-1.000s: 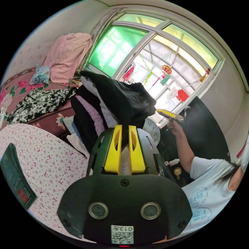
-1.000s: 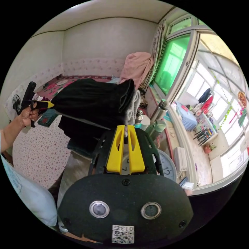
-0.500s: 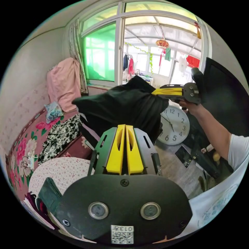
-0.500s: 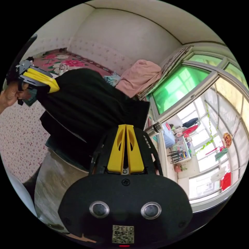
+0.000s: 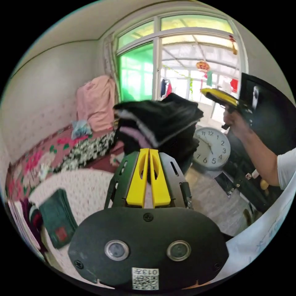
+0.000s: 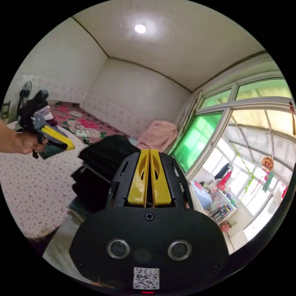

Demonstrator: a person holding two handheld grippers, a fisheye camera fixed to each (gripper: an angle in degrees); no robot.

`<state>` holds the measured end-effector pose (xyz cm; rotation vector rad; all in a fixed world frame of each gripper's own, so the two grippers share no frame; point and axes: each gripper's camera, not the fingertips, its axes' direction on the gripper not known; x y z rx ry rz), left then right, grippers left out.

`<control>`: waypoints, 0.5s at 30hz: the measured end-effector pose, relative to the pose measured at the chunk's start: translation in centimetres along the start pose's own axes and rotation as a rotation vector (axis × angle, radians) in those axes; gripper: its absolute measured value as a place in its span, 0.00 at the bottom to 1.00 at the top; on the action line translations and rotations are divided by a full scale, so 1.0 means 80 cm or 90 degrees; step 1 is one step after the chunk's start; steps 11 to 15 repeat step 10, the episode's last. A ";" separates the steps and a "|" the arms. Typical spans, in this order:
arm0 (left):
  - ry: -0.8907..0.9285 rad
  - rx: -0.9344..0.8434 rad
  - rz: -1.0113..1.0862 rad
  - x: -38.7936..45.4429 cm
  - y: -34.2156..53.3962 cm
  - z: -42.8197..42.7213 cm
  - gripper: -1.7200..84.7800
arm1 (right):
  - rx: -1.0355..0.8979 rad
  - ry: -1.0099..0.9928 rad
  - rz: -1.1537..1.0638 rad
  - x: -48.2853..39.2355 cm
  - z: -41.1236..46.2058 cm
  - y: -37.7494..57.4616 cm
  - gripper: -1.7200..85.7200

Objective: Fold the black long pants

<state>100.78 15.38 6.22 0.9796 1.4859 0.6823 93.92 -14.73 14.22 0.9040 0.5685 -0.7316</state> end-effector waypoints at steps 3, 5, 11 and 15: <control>-0.006 -0.080 -0.162 -0.072 0.117 -0.035 0.02 | -0.031 -0.125 0.015 -0.071 0.008 0.006 0.02; -0.026 -0.121 -0.272 -0.121 0.190 -0.068 0.02 | -0.066 -0.236 0.022 -0.130 0.025 0.018 0.02; -0.092 -0.150 -0.438 -0.259 0.308 -0.193 0.02 | -0.197 -0.451 0.004 -0.322 0.095 0.029 0.08; -0.092 -0.150 -0.438 -0.259 0.308 -0.193 0.02 | -0.197 -0.451 0.004 -0.322 0.095 0.029 0.08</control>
